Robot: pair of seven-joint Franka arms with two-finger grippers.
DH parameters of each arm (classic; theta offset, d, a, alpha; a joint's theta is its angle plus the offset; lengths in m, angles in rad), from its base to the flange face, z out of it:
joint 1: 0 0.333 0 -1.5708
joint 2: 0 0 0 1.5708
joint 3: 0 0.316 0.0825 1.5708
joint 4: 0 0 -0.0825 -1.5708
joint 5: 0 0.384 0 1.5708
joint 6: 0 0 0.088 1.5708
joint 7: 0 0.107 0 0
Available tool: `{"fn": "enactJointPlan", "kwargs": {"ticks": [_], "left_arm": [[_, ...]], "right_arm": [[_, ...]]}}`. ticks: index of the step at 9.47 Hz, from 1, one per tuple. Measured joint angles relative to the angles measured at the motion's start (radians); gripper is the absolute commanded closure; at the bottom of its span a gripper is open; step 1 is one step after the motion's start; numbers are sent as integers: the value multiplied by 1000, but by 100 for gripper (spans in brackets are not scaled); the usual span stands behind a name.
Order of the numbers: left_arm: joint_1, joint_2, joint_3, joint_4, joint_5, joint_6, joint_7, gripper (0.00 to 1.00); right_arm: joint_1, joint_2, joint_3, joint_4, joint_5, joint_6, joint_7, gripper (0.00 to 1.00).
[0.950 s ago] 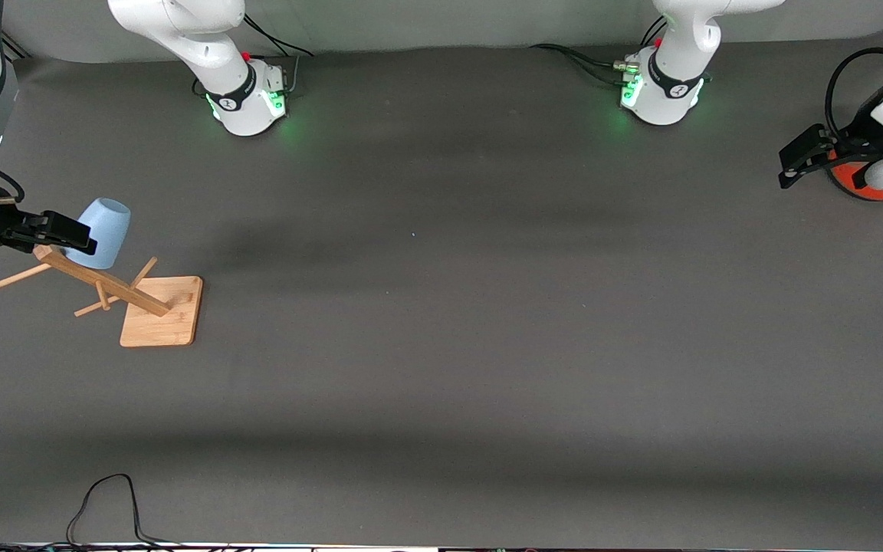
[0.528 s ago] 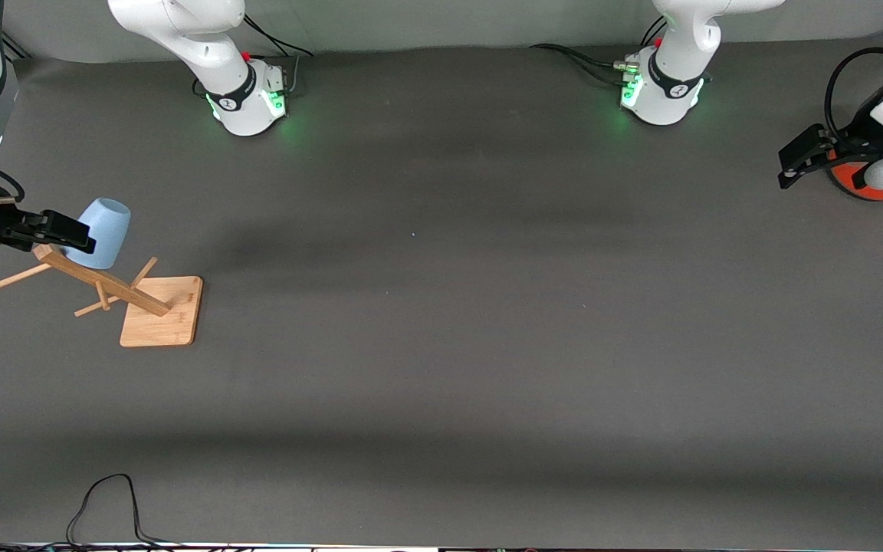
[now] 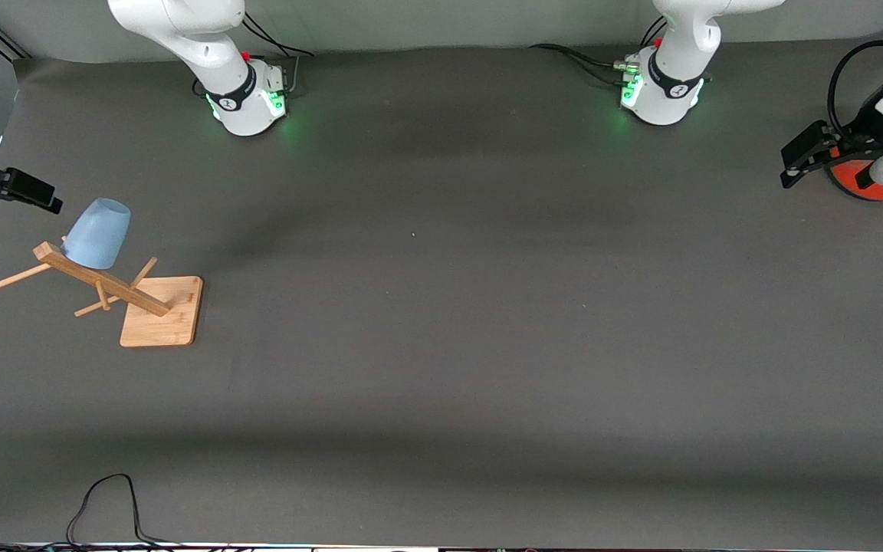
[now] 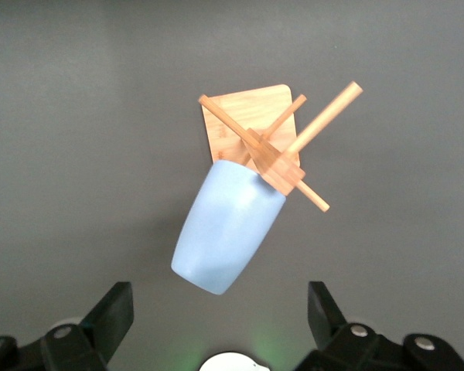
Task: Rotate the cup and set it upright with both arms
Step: 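Grip the light blue cup and pull it off the wooden peg with the right gripper, then lift the blue cup away from the mug tree with the right gripper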
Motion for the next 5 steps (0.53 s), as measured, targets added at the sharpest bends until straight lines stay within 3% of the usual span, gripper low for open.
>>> {"fn": "enactJointPlan", "kwargs": {"ticks": [2,5], "left_arm": [[0,2,-1,0,-6,0,0,0],[0,3,-1,0,-8,0,0,0]], "right_arm": [[0,-1,-36,-12,9,0,115,0],[3,-1,-45,-14,47,0,472,0]]}}
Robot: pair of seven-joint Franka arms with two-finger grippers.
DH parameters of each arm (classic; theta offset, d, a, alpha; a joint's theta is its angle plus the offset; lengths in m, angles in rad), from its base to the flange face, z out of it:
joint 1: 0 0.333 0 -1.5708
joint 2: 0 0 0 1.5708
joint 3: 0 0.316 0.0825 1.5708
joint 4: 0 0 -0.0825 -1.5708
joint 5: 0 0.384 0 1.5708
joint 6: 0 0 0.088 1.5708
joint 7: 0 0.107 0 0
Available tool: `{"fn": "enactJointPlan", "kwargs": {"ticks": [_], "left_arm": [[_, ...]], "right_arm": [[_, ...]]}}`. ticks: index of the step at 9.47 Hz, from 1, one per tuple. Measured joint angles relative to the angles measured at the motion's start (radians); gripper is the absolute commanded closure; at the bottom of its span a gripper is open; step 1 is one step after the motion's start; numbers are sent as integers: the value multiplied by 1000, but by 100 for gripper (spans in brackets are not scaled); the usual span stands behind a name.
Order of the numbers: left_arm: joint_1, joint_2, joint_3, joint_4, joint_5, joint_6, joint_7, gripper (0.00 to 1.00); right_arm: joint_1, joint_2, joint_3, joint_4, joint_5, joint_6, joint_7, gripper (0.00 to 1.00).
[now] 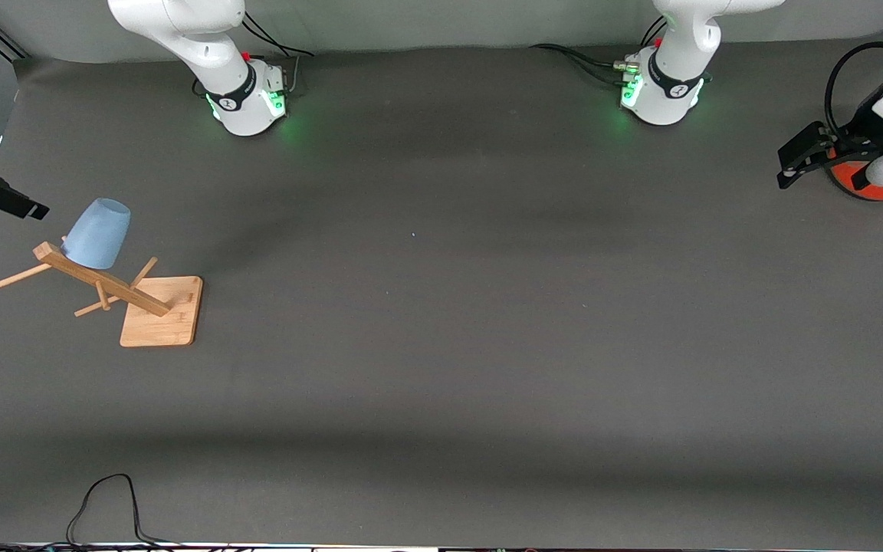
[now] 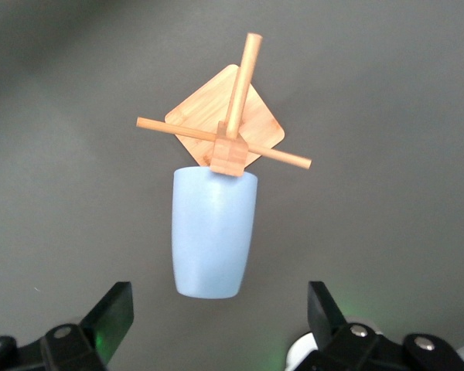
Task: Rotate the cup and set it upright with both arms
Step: 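Lift the blue cup away from the mug tree with the right gripper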
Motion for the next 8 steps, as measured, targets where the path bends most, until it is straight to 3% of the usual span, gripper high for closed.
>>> {"fn": "enactJointPlan", "kwargs": {"ticks": [3,8], "left_arm": [[0,1,0,0,0,0,0,0],[-3,1,-5,10,-12,0,0,0]], "right_arm": [[1,6,0,-22,23,10,48,0],[1,15,-5,-235,25,240,48,0]]}}
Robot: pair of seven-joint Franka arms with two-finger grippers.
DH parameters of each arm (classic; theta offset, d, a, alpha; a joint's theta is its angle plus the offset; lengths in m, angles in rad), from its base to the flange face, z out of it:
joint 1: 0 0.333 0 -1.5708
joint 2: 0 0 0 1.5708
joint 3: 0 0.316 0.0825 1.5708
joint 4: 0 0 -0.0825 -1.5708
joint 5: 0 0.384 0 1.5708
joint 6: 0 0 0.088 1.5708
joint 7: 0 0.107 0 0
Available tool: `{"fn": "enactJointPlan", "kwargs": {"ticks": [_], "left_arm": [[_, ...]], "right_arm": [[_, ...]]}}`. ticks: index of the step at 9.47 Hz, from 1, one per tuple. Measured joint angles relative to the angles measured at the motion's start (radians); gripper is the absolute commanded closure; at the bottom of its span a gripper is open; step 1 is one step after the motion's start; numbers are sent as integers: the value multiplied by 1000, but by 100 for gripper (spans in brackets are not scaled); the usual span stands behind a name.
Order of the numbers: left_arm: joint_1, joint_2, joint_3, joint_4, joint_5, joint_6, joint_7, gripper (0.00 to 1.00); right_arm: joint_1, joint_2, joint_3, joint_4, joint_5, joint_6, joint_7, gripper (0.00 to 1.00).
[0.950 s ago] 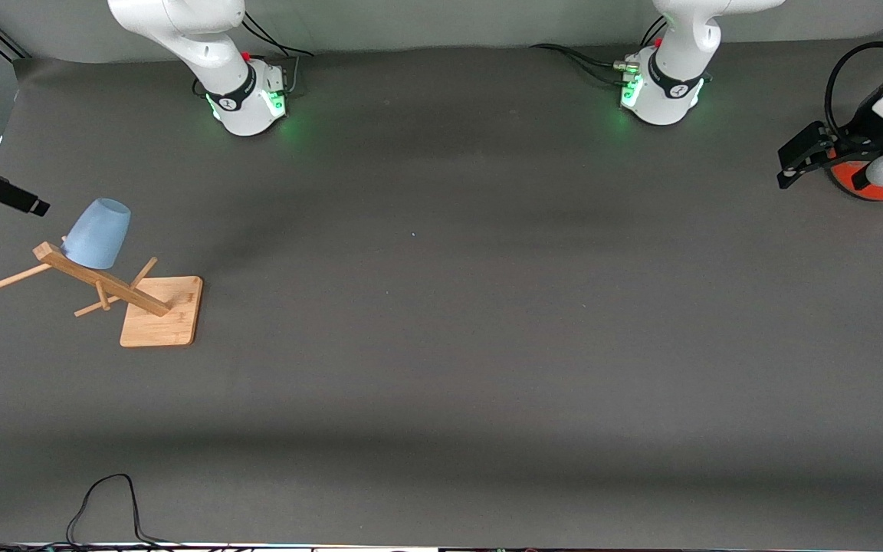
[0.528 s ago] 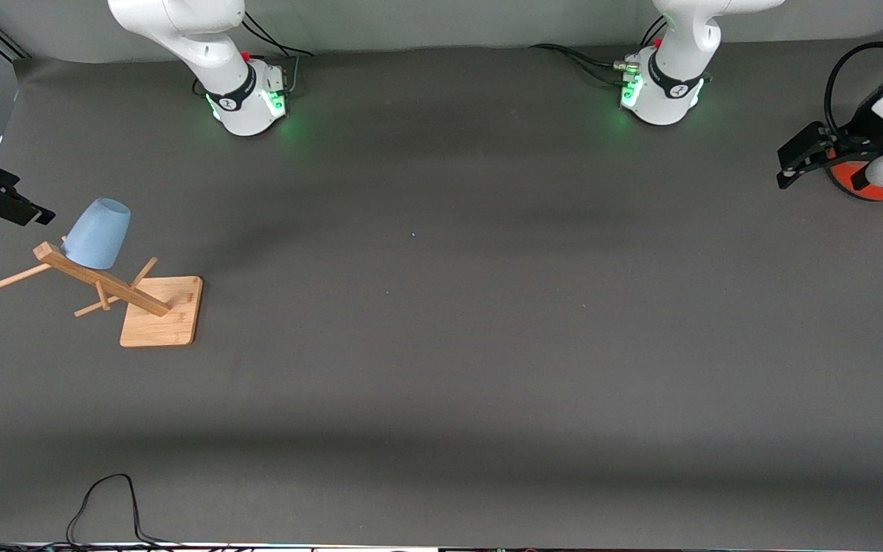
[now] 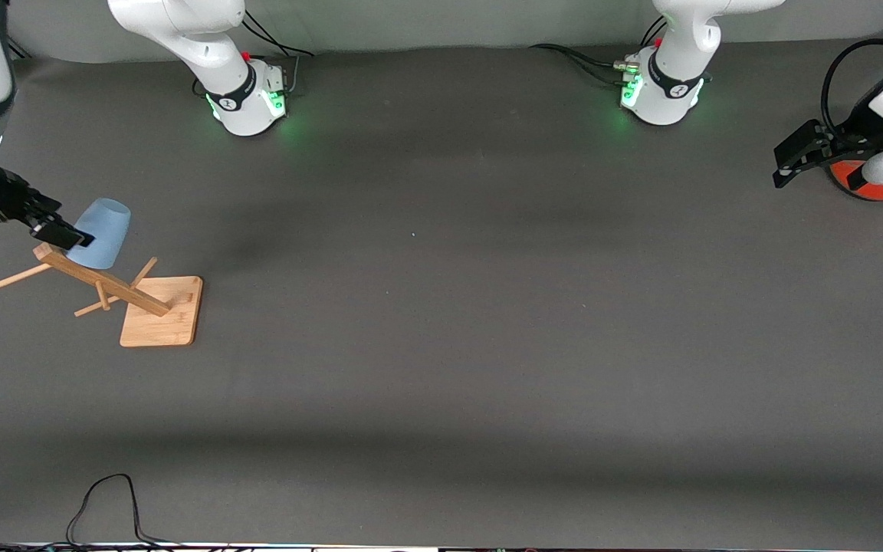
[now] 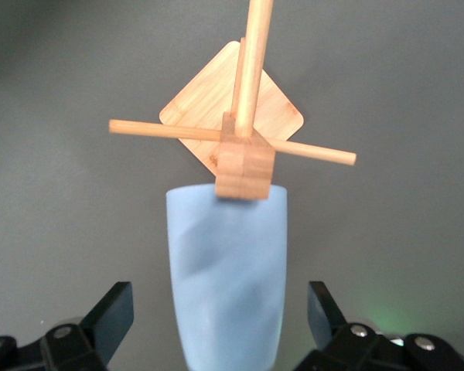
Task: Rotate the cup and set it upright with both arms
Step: 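Lift the blue cup away from the mug tree with the right gripper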
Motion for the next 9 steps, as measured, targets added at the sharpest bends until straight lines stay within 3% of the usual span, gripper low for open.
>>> {"fn": "enactJointPlan", "kwargs": {"ticks": [4,5,6,7,9], "left_arm": [[0,0,0,1,-2,0,0,0],[0,1,0,1,-2,3,0,0],[0,3,0,1,-2,9,0,0],[0,4,1,1,-2,12,0,0],[1,5,5,1,-2,13,0,0]], "right_arm": [[0,3,-2,-114,7,138,0,0],[0,3,-2,-118,7,141,0,6],[0,3,-2,-118,7,142,0,28],[0,3,-2,-118,8,142,0,43],[0,2,-2,-118,8,142,0,46]]}}
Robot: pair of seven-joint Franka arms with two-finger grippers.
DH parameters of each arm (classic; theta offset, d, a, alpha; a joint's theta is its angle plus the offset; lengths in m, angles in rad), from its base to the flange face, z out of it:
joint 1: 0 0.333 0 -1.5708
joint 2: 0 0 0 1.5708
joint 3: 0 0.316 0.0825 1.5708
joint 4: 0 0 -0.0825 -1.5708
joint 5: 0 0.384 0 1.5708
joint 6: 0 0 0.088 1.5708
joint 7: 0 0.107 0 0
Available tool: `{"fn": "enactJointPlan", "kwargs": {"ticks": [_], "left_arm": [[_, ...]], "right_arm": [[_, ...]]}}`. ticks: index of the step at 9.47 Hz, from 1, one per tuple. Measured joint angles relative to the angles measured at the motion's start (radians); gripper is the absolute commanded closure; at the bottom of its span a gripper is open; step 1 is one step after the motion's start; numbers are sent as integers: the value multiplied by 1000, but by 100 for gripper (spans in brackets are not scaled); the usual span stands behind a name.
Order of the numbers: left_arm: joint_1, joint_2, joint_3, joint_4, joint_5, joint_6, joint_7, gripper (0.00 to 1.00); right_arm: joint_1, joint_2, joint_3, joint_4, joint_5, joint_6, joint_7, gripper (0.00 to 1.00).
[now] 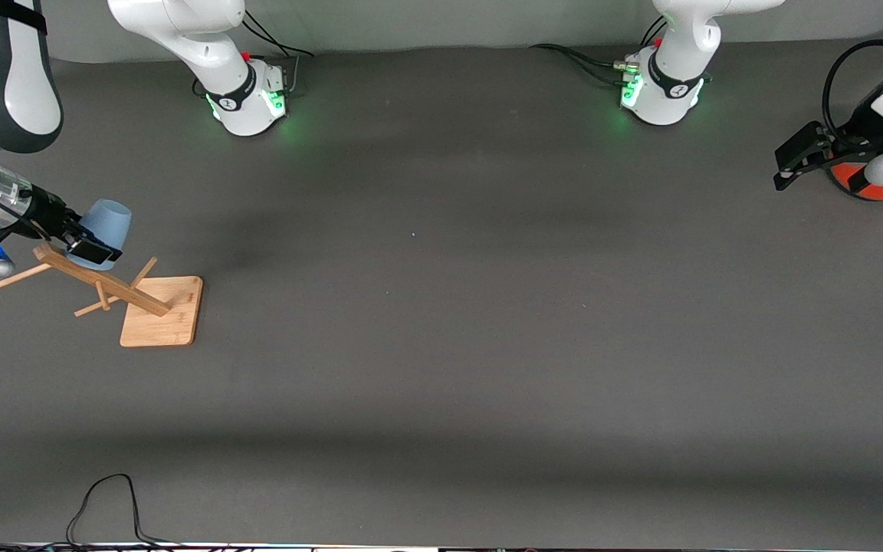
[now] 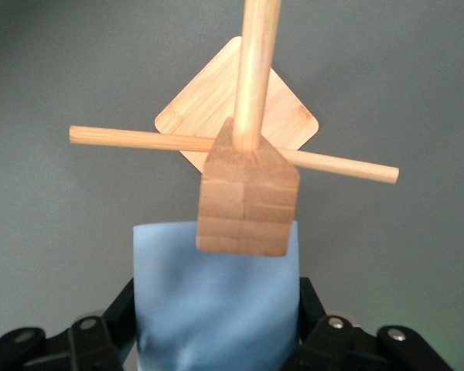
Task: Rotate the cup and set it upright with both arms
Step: 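Lift the blue cup away from the mug tree with the right gripper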
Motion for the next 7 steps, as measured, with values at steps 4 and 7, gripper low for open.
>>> {"fn": "enactJointPlan", "kwargs": {"ticks": [4,7], "left_arm": [[0,0,0,0,0,0,0,0],[0,0,0,0,0,0,0,0]], "right_arm": [[0,-5,0,1,0,-6,0,45],[18,-65,3,3,3,-79,31,45]]}}
